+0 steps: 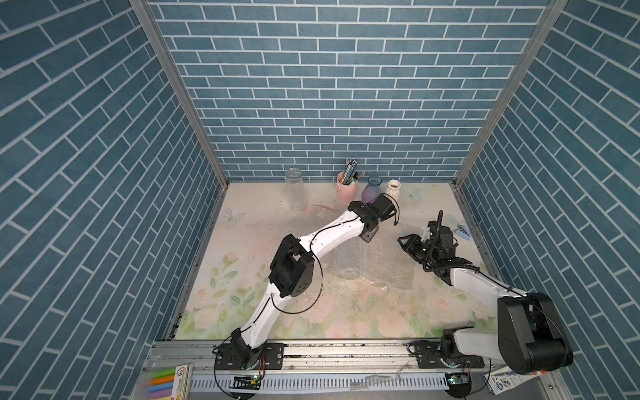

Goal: Unwrap the vase from the bubble wrap
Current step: Unwrap the bubble wrap.

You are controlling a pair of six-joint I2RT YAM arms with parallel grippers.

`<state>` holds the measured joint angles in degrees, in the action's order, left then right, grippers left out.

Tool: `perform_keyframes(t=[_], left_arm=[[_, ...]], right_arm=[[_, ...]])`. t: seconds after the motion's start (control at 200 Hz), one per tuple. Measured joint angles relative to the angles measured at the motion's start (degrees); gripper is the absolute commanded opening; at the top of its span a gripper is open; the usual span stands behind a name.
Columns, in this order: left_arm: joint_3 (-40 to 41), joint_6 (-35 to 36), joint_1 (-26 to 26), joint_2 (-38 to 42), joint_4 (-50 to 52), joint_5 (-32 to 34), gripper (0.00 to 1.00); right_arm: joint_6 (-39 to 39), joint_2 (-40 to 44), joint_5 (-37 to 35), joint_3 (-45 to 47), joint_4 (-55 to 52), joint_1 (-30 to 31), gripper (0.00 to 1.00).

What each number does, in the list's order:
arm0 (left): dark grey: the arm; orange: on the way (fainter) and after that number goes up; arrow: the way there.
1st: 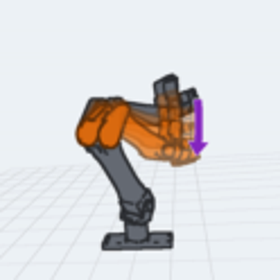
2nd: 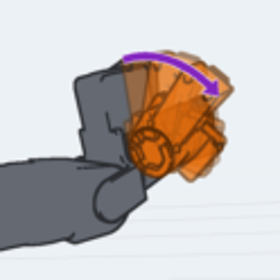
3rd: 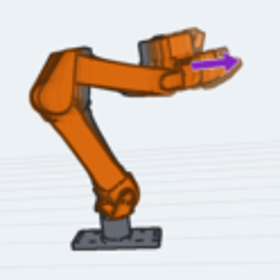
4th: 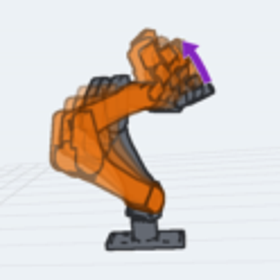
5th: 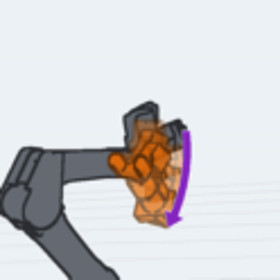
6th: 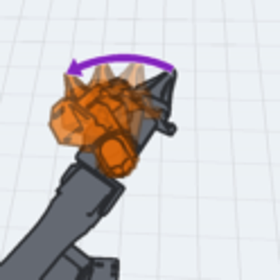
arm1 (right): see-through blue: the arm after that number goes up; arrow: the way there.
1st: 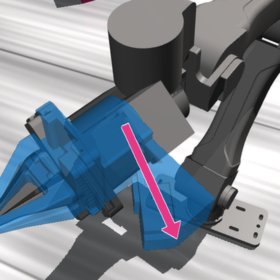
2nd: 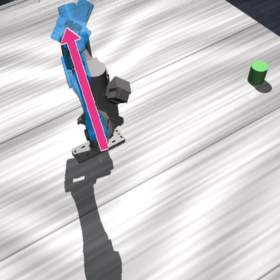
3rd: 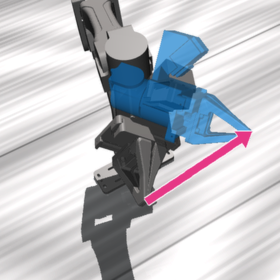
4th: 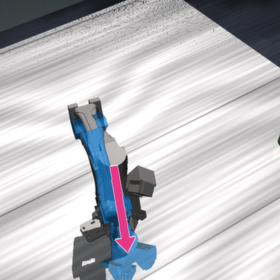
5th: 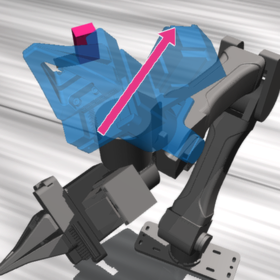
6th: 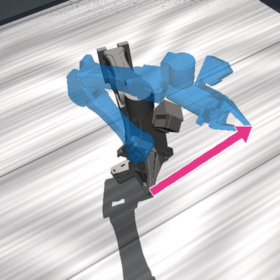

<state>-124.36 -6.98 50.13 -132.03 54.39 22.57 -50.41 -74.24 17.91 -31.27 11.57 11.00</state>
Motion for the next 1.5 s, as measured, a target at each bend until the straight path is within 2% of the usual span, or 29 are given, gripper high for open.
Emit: perform_keyframes(t=[0.185, 0.515, 0.76, 0.88, 1.24, 1.345, 1.5], left_arm=[[-2.75, 0.13, 1.31, -2.97, 0.17, 1.36, 0.58], [-4.87, 2.49, 2.03, -7.65, -0.28, 4.92, 0.52], [-6.91, 4.33, 2.03, -9.46, -2.19, 6.38, 0.39], [-8.96, 5.01, 2.03, -10.97, -2.29, 6.56, 0.39], [-9.14, 5.27, 2.03, -11.13, -2.4, 6.56, 0.56], [-9.14, 5.14, 2.03, -11.13, -2.38, 6.45, 0.56], [-9.14, 5.09, 2.1, -11.13, -2.36, 6.34, 0.51]], right_arm=[[-0.33, 2.05, 0.81, 1.14, -0.52, -1.55, 0.4], [-0.33, 4.17, 1.68, 1.18, -0.96, -2.89, 0.39], [-0.33, 4.15, 1.95, 1.33, -1.29, -3.08, 0.39], [-0.33, 4.13, 2.08, 1.33, -1.29, -3.17, 0.39], [-0.33, 4.02, 2.32, 1.33, -1.27, -3.19, 0.38], [-0.35, 3.98, 2.34, 1.33, -1.25, -3.19, 0.38], [-0.35, 3.96, 2.45, 1.53, -1.16, -3.19, 0.38]])
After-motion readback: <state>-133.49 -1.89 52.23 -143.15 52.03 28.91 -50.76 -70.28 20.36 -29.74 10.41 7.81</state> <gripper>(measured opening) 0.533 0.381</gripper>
